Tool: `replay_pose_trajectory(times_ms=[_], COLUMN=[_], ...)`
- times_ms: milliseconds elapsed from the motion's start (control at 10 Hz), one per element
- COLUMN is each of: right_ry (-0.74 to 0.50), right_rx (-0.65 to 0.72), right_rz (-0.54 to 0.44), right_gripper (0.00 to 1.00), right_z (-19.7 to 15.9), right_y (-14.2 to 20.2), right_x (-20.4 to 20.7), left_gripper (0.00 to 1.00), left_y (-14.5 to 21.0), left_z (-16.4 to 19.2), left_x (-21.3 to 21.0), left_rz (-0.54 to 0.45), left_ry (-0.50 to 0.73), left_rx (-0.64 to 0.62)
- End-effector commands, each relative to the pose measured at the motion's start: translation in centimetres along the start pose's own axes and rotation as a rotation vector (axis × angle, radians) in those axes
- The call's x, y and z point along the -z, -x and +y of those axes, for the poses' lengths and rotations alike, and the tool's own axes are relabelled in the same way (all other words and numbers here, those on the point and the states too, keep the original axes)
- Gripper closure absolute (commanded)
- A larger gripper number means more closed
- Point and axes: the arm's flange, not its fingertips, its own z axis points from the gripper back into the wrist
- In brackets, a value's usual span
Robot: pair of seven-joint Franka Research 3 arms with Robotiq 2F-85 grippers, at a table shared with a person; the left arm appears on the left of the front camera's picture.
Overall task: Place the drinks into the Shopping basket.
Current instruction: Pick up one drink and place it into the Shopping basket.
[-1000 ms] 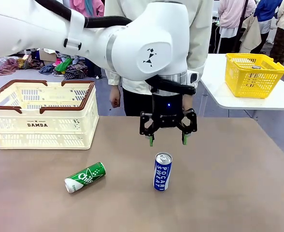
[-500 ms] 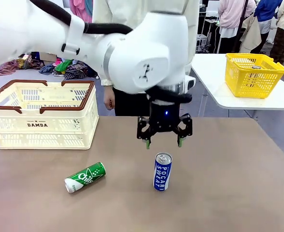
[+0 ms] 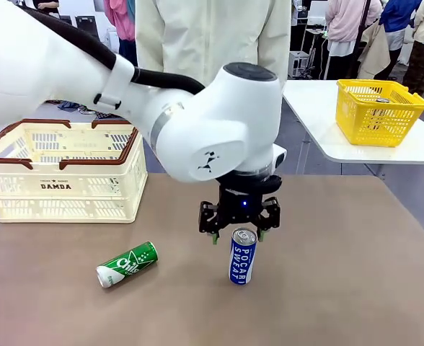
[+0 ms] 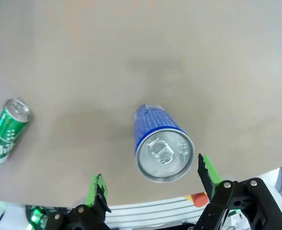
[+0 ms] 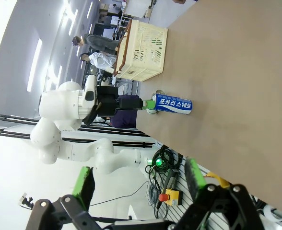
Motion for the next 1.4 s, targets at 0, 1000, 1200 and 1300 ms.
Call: replay_pose_trajectory(times_ms=[0,1000,1200,1300], right_ry=[-0.011,-0.011,-0.011,-0.011], right_rx=[0.004,0.004,0.004,0.004], right_rz=[-0.013,-0.013,-0.013,-0.013], right_gripper=[0.00,0.00,0.00,0.00], right_z=[0.6,0.6,0.6,0.6], right_y=[-0.3,-0.3,-0.3,-0.3], right_x=[0.0,0.0,0.0,0.0], left_gripper=[0.00,0.00,0.95,1.00], left_y=[-0.1,-2.5,-2.6,-2.6], left_z=[-0.5,-1.1,-1.1,-1.1], left_x=[1.4,3.3,3.4,3.4], left_rz=[-0.041,0.019,0.033,0.039], left_ry=[0.049,0.033,0.014,0.010], left_rx=[0.006,0.044,0.079,0.083])
